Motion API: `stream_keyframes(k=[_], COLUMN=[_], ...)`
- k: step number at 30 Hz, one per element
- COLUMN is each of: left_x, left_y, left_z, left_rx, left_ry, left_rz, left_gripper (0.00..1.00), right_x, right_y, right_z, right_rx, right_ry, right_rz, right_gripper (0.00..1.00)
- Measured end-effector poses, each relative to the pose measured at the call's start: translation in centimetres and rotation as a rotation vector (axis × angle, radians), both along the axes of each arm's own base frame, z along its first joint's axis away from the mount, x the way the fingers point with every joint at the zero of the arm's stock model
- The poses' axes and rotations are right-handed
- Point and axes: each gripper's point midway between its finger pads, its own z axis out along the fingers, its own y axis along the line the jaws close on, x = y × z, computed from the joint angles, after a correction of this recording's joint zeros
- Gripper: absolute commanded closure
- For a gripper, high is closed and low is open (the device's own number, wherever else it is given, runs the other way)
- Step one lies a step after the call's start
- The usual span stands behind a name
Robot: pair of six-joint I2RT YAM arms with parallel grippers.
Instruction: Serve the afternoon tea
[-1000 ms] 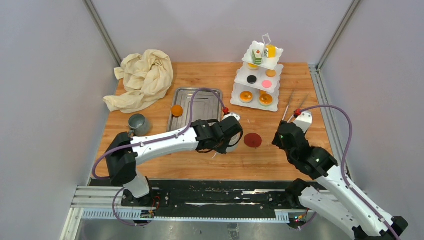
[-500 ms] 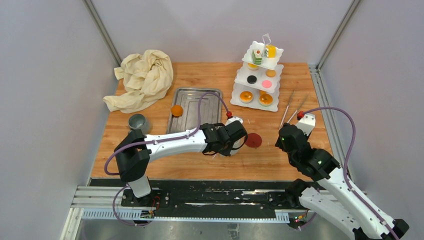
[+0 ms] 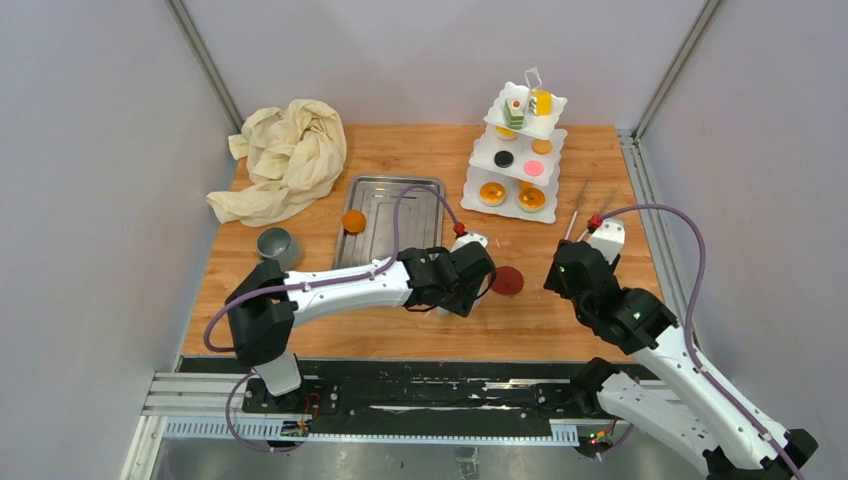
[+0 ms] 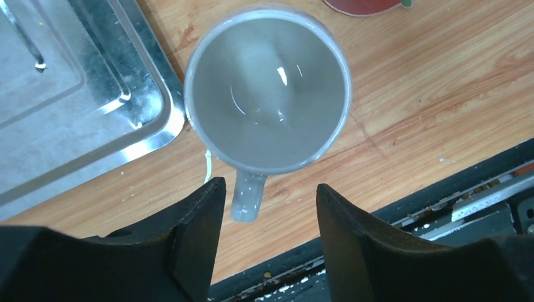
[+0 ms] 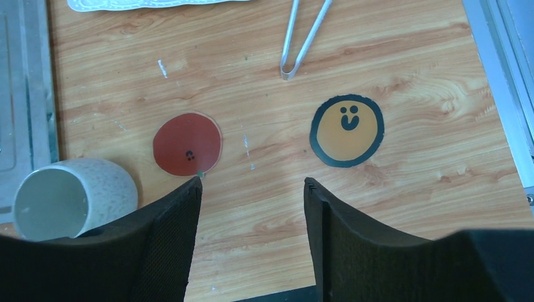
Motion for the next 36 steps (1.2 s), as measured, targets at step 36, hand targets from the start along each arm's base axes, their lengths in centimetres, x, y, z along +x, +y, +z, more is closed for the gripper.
stream_keyframes(k=[36], left_x=[2.3], left_y=[25.2], left_z=[9.1], left_rx=[0.083], left_ry=[-0.264], left_rz=[0.394], left_gripper=[0.03], right_x=[-2.7], right_y=[25.2], right_z=[-7.7], right_rx=[0.298], right_ry=[0.556], right_rz=[0.095], right_gripper=[0.39])
